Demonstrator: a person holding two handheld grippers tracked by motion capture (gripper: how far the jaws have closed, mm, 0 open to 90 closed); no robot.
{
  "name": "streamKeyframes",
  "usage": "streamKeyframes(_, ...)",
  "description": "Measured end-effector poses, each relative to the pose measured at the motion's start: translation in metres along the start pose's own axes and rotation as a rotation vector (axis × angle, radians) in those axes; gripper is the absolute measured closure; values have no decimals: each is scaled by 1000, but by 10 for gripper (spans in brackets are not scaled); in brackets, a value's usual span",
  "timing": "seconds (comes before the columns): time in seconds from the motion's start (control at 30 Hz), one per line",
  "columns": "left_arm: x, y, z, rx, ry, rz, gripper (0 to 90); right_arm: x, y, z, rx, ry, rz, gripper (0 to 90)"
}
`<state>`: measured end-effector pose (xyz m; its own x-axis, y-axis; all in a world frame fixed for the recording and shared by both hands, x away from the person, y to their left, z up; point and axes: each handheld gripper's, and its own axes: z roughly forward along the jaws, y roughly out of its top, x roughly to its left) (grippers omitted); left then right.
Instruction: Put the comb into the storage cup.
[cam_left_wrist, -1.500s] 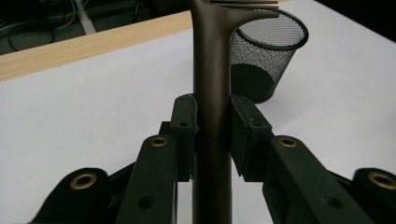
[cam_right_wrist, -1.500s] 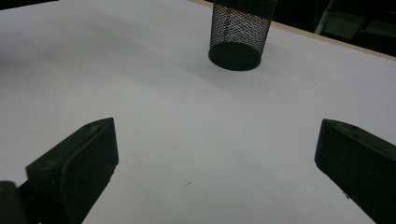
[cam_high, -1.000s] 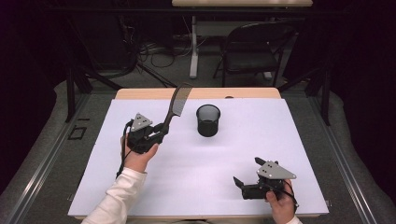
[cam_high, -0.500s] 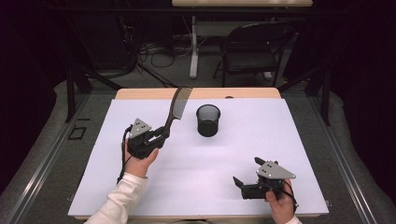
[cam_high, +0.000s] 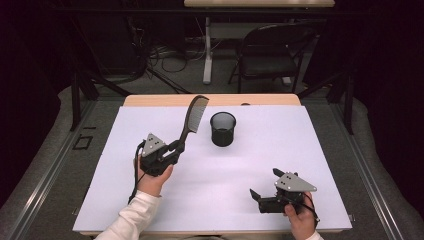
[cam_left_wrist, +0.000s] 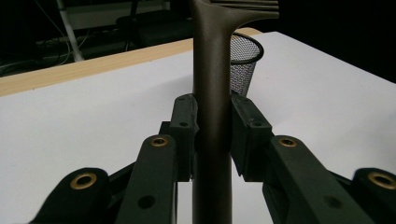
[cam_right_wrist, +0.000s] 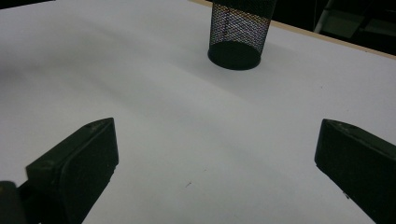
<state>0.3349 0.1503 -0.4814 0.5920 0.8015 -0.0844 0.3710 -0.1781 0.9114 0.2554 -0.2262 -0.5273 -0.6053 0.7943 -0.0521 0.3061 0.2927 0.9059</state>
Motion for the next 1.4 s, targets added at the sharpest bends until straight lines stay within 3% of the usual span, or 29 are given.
streamKeyframes(0.73, -19, -16, 7, 15, -30, 42, 722, 1, 1, 1, 13, -14, 8, 0)
streamKeyframes(1.17, -21, -17, 7, 6, -27, 42, 722, 2, 2, 3, 27, -9, 10, 0)
streamKeyframes(1.4, -21, -16, 5, -2, -24, 40, 722, 2, 8, 6, 30, 1, 45, 0)
